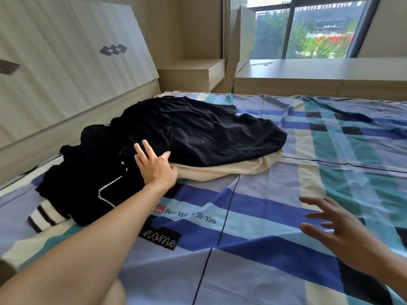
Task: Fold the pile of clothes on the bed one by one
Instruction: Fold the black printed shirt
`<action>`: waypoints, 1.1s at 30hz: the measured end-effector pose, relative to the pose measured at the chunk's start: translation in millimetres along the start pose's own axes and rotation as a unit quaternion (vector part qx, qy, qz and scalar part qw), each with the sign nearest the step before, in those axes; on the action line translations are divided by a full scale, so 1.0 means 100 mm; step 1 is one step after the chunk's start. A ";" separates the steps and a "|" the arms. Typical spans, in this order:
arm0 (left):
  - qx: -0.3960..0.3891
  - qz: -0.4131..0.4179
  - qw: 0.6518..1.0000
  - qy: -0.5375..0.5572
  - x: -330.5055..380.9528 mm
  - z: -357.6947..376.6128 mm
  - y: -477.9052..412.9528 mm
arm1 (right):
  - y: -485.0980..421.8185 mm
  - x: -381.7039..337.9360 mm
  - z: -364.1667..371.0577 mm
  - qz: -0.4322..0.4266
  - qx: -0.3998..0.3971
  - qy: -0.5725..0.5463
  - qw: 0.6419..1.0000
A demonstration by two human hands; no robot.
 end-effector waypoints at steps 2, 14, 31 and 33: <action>-0.017 -0.027 0.999 0.011 -0.08 0.05 -0.07 | 0.00 0.01 -0.02 0.001 -0.003 0.000 1.000; 0.099 0.115 0.910 0.386 0.71 -0.60 0.11 | 0.04 -0.06 -0.03 0.016 -0.027 0.015 0.999; -0.233 0.233 0.782 0.529 1.81 -1.30 1.53 | 0.07 -0.39 -0.14 0.018 0.132 -0.196 0.972; -0.198 0.267 0.832 0.444 1.76 -1.12 1.52 | 0.05 -0.40 -0.23 0.096 0.155 -0.286 0.941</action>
Point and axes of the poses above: each hand's wrist, its own y-axis away from the middle knuckle, its own z-axis out of the palm, x = y × z, the point moved 4 cm from there along -y, towards the middle knuckle, and after that the axes turned 15 degrees about x, right-handed, at the moved point
